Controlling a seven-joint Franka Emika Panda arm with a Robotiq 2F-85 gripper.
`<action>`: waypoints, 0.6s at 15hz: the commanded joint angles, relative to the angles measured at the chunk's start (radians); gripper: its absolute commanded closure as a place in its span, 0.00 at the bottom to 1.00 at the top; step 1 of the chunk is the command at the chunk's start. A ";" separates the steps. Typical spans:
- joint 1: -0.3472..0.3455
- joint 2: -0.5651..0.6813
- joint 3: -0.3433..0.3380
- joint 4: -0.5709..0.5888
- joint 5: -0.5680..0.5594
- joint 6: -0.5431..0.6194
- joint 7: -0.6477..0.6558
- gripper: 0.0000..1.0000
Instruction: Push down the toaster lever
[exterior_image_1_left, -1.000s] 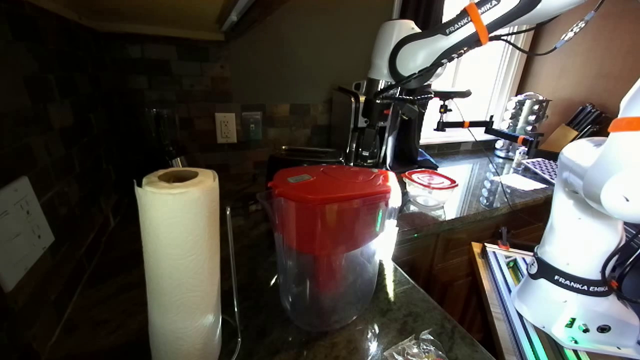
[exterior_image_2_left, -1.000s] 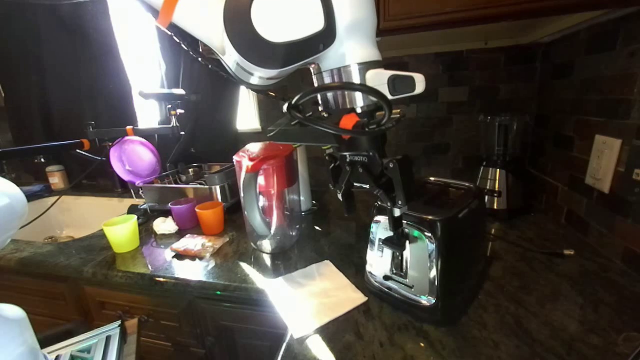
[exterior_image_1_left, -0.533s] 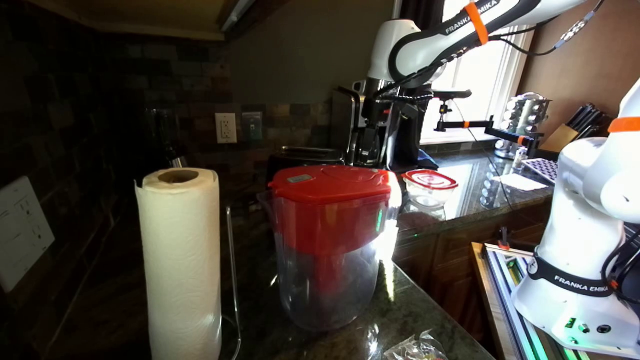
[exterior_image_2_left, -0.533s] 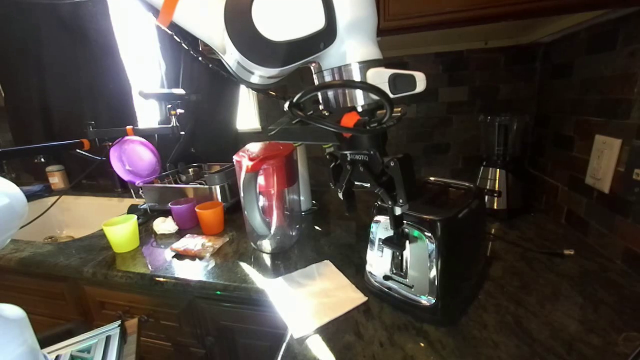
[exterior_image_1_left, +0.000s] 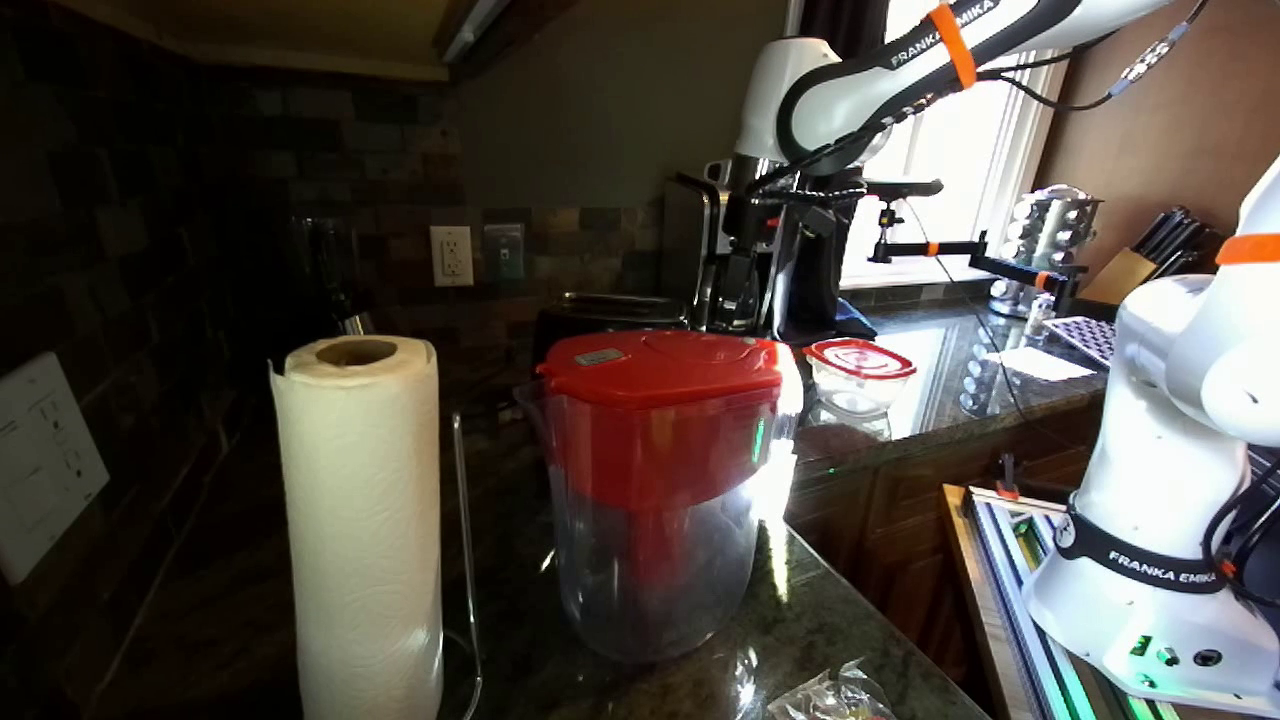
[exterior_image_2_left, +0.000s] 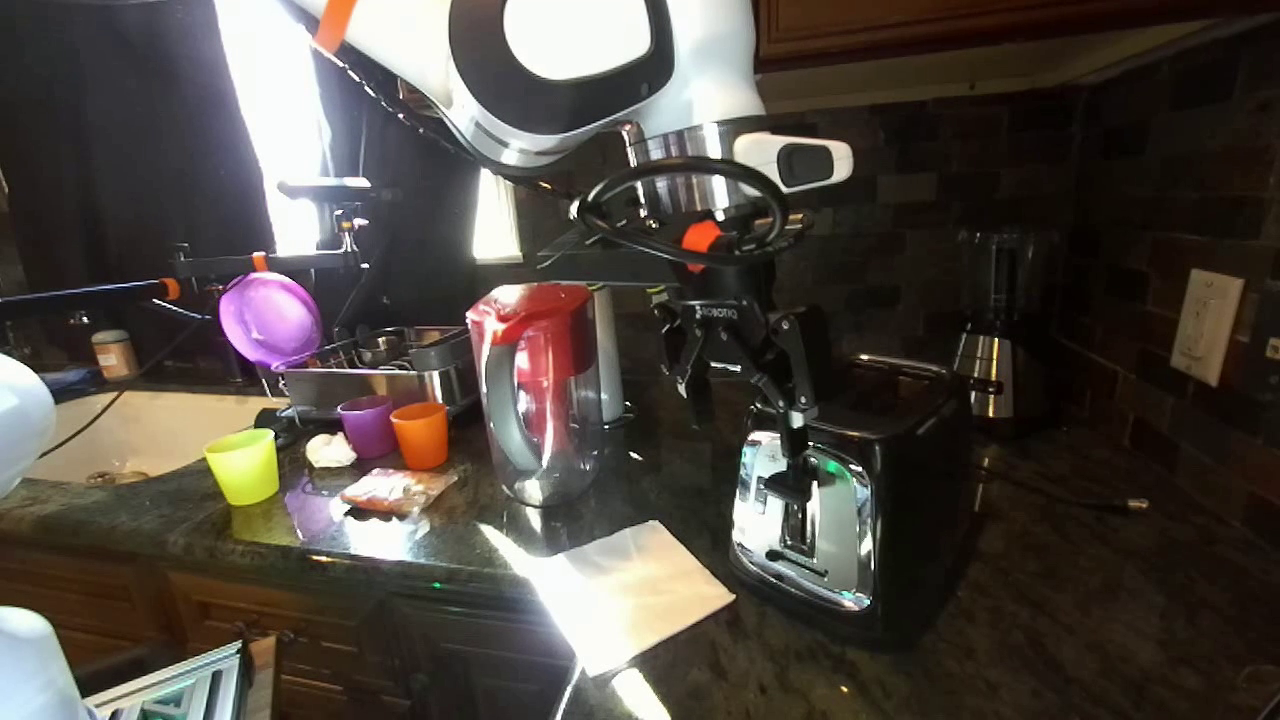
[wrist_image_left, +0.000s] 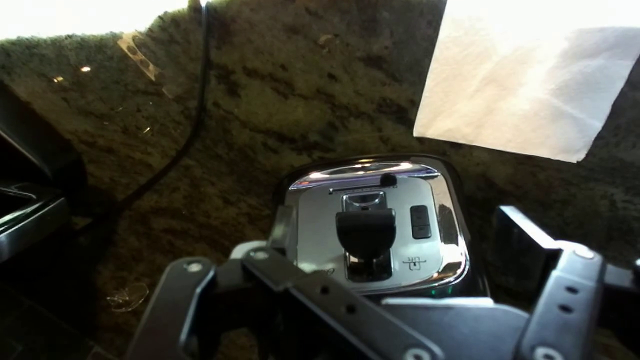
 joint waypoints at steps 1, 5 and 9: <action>0.006 -0.001 -0.005 -0.005 0.008 0.006 -0.012 0.00; 0.007 0.002 -0.005 -0.004 0.010 0.010 -0.009 0.00; 0.012 0.011 -0.006 0.000 0.017 0.011 -0.016 0.26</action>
